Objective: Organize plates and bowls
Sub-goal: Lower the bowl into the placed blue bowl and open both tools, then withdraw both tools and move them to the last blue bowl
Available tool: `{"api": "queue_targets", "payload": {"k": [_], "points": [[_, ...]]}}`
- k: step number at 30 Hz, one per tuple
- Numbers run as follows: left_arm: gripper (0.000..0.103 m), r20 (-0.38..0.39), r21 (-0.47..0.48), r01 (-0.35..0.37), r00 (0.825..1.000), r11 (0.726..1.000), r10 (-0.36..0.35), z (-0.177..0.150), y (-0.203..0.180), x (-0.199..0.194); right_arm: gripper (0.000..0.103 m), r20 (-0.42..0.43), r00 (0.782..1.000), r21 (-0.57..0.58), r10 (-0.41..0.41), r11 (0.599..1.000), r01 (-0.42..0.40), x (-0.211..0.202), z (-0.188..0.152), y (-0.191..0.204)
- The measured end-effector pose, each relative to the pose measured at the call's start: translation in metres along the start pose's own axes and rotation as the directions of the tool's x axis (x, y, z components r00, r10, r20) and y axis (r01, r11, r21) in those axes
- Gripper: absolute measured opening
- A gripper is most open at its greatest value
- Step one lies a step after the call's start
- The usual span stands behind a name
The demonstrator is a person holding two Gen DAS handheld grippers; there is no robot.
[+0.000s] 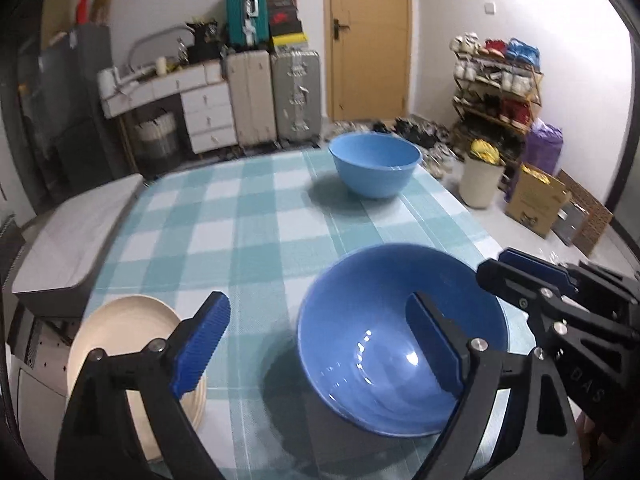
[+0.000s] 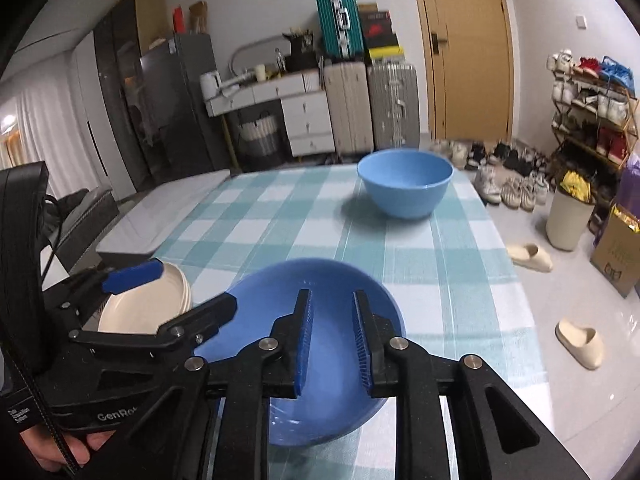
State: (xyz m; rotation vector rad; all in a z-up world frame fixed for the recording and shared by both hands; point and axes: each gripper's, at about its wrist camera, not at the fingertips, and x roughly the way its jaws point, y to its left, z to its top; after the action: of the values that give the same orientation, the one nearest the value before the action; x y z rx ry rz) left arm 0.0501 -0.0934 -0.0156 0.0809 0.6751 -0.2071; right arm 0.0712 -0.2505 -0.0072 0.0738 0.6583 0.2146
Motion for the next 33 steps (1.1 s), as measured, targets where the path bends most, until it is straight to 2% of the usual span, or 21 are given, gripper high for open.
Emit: {"api": "queue_targets", "payload": {"k": [3,5,7,10,13,17,23,33], "points": [[0.098,0.035,-0.026,-0.038,0.999,0.999,0.039,-0.002,0.005,0.0,0.046,0.051,0.999,0.049,0.01,0.999,-0.012,-0.003,-0.007,-0.01],[0.103,0.052,-0.038,-0.045,0.998,0.998,0.047,-0.004,0.009,0.001,0.084,0.091,0.996,0.086,-0.007,0.996,-0.001,-0.007,-0.012,-0.018],[0.103,0.071,-0.037,-0.039,0.997,0.999,0.041,-0.006,0.011,0.002,0.093,0.147,0.989,0.112,-0.029,0.994,0.013,-0.013,-0.016,-0.026],[0.103,0.06,-0.044,-0.056,0.996,0.997,0.059,-0.008,0.011,0.006,0.096,0.206,0.979,0.105,0.005,0.994,-0.028,-0.02,-0.02,-0.031],[0.103,0.048,-0.082,-0.032,0.998,0.996,0.036,-0.006,0.013,0.006,0.098,0.25,0.968,0.055,-0.001,0.998,-0.013,-0.025,-0.019,-0.026],[0.103,0.083,-0.094,-0.048,0.995,0.994,0.056,-0.005,0.013,-0.006,0.099,0.295,0.955,0.024,-0.014,1.0,0.007,-0.034,-0.019,-0.021],[0.103,0.111,-0.102,-0.05,0.992,0.994,0.061,-0.011,0.017,-0.027,0.1,0.303,0.953,0.087,0.013,0.995,-0.042,-0.046,-0.027,-0.019],[0.103,0.127,-0.079,-0.052,0.99,0.996,0.062,-0.023,0.012,-0.052,0.101,0.319,0.948,0.046,-0.015,0.999,0.0,-0.081,-0.046,0.006]]}}
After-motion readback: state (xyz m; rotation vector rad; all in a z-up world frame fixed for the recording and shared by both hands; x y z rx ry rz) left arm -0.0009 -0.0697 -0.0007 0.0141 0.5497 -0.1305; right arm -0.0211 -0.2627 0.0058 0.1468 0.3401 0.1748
